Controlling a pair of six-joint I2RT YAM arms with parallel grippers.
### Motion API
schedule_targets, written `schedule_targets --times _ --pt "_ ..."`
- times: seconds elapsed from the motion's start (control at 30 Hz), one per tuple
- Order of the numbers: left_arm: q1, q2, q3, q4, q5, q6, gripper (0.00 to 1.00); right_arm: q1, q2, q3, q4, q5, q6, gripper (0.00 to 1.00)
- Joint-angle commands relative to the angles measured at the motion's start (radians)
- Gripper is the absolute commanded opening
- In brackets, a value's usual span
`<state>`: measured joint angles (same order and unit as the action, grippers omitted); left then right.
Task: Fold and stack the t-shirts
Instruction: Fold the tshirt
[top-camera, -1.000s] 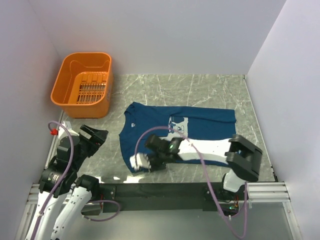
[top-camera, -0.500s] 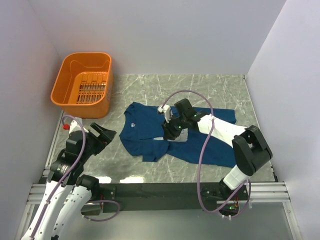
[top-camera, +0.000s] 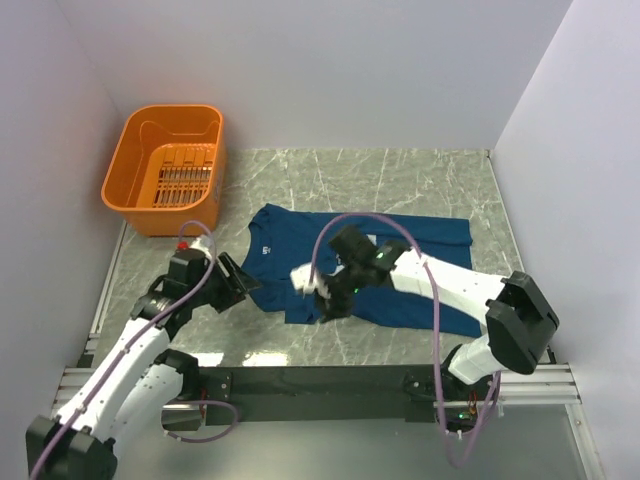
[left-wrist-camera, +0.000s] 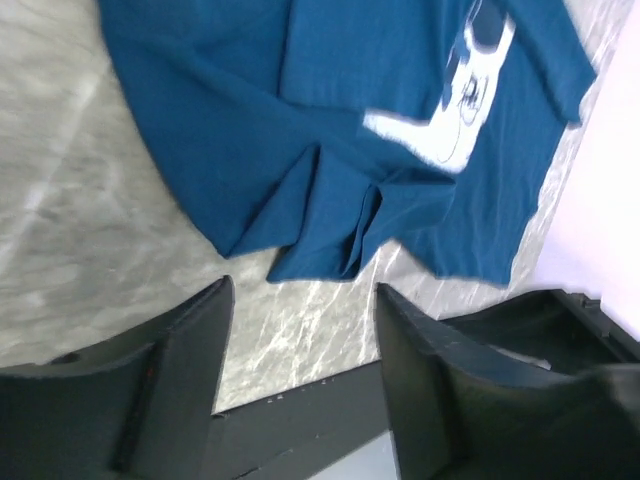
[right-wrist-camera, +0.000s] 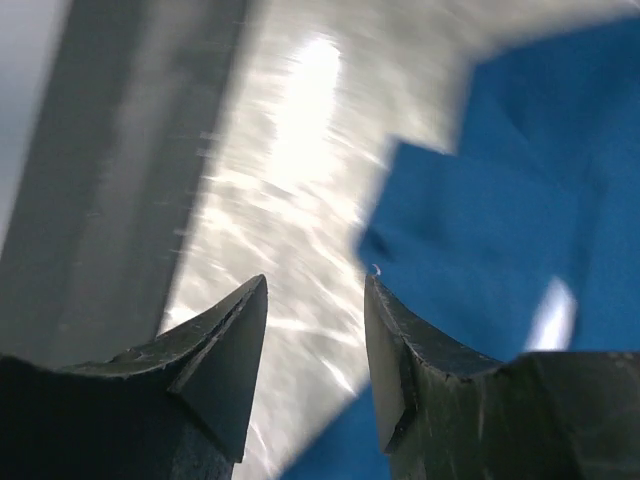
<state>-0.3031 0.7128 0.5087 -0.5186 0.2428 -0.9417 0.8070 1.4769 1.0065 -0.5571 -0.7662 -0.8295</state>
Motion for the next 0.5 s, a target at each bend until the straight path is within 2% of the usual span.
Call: schedule_targets --times 0.0,0.07,0.2,0.37,0.47 --pt "-0.092 0.048 -0.033 0.099 0.047 -0.061 0.62 0.054 0.003 0.012 -0.03 0.036 -0.102 0.51" --pt "-0.212 0.1 -0.05 0.138 0.01 -0.106 0.6 0.026 0.011 0.027 -0.029 0.028 -0.08 0.5" --pt "-0.319 0.203 -0.05 0.166 -0.072 -0.172 0.59 -0.063 -0.061 -0.006 -0.001 0.008 -0.043 0.5" --pt "-0.387 0.307 -0.038 0.196 -0.163 -0.175 0.57 -0.204 -0.205 -0.083 0.022 -0.012 -0.023 0.5" --pt "-0.41 0.373 -0.035 0.242 -0.165 -0.172 0.57 -0.256 -0.263 -0.114 0.028 -0.015 -0.005 0.5"
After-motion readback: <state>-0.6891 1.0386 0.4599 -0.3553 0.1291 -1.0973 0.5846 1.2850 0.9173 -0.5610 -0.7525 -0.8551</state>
